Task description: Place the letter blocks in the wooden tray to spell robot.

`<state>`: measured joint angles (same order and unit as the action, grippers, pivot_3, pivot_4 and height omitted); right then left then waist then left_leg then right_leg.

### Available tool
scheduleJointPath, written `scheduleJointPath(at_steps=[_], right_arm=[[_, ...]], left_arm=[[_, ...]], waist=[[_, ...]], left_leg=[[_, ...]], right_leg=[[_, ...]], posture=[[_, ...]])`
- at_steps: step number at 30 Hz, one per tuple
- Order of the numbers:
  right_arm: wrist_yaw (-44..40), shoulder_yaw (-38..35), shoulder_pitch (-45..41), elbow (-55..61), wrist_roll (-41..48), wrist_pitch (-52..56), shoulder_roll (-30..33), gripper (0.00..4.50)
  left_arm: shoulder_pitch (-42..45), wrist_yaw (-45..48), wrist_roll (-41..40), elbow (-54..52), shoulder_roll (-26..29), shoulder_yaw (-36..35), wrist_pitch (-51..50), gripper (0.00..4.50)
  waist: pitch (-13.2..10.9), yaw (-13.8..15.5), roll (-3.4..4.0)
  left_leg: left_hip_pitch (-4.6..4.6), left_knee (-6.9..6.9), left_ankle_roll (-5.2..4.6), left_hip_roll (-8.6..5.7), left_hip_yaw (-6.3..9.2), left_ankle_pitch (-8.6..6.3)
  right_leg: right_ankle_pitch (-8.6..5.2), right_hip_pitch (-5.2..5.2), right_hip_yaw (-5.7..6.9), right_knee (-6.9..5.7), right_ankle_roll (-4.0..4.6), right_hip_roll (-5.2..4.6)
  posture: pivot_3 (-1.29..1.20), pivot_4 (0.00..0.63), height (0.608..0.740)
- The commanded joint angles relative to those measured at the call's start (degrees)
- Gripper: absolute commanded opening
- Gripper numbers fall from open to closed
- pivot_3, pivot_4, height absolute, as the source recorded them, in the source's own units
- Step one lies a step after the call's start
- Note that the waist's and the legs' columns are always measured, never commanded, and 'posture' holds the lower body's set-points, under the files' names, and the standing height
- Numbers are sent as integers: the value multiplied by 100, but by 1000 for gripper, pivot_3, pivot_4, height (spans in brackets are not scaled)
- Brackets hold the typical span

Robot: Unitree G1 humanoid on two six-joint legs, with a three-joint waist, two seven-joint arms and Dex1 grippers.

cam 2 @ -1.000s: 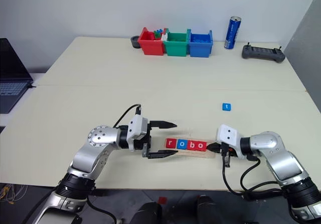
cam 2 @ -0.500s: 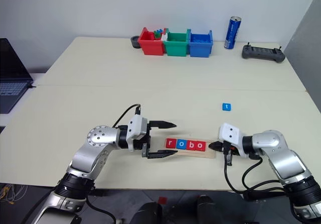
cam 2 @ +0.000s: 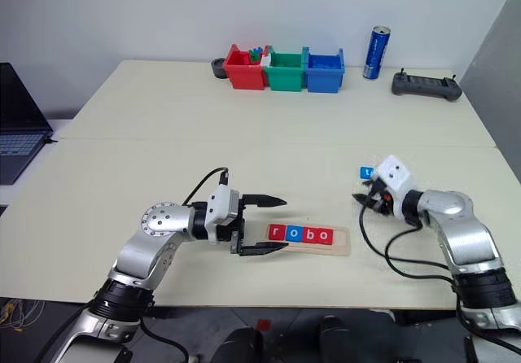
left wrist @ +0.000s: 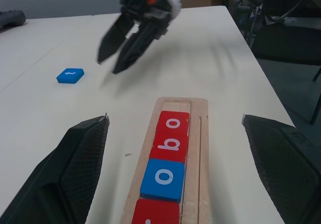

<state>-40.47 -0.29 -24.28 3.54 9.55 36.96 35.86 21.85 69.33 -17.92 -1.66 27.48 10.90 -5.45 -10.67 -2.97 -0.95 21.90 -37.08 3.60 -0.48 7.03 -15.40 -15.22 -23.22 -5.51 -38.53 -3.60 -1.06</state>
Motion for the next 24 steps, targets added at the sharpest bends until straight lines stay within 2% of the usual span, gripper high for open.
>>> scheduleJointPath(at_steps=[1, 4, 10, 24], right_arm=[[1125, -417, -350, 97, -114, 678, -500, 3516], [1951, -554, -615, -123, -267, 1047, -1042, 4470], [3035, -828, -1024, -527, -408, 1390, -1708, 4470], [3631, -911, -1415, -1565, -333, 958, -2148, 4470]], left_arm=[[-9, 4, -68, -157, 41, -51, 98, 4500], [31, 7, -64, -139, 27, -33, 105, 4500], [36, 14, -70, -172, 16, -16, 101, 4500], [-114, -13, -79, -366, 44, -4, 58, 4500]], waist=[[0, -15, 1], [1, -33, 2], [2, -33, 3], [3, -89, 6]], left_leg=[[0, 0, 0, 1, 0, 0], [-3, 0, 0, 1, -2, 0], [-2, 0, 0, -1, -1, 0], [-9, 1, 0, 2, -3, 0]], right_leg=[[0, -1, 0, -2, 0, 1], [0, -4, -3, -11, 1, 2], [-1, -5, -2, -13, 2, 2], [-1, -5, -3, -23, 3, 6]], posture=[[0, 150, 740], [0, 150, 740], [0, 150, 740], [0, 150, 740]])
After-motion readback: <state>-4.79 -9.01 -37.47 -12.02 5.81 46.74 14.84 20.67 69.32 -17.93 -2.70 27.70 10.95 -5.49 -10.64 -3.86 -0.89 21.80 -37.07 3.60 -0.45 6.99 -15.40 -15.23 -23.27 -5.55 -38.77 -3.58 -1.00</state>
